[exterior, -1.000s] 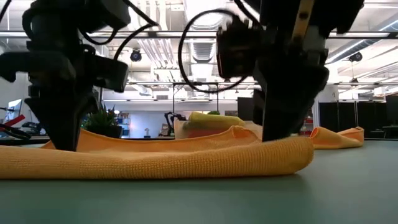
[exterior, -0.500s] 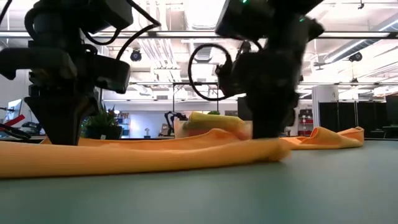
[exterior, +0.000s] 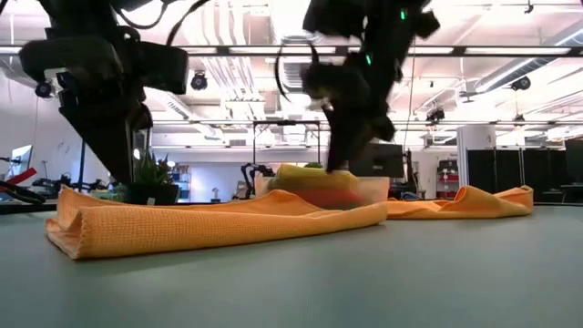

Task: Fold microfiber towels
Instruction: Fold the bottom orange microfiber towel

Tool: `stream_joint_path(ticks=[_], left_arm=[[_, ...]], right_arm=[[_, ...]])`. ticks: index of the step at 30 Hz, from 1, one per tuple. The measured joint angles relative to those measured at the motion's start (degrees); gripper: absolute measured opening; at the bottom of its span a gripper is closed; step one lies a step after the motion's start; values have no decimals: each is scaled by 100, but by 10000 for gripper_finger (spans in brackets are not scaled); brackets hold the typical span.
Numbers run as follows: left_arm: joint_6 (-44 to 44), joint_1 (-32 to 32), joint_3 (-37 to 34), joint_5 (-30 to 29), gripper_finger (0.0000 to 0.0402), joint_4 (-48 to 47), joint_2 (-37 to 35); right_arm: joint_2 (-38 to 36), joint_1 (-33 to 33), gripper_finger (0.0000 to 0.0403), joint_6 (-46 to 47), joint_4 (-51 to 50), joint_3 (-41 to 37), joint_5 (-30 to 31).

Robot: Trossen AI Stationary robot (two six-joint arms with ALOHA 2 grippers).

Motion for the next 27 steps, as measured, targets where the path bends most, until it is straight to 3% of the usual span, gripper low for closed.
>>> stream_joint_path(ticks=[5,13,27], left_arm=[[-2,77,-15,-617,11,-698,-464],[-51,340,-30,-1243,11,-1774,-1245],[-665,446,-48,-1689,11,-1978,-2402]], right_arm=[[-134,317,8,-220,480,370,-216],[195,566,8,-259,2123,456,-868],[1425,928,8,154,2939,634,-1756]])
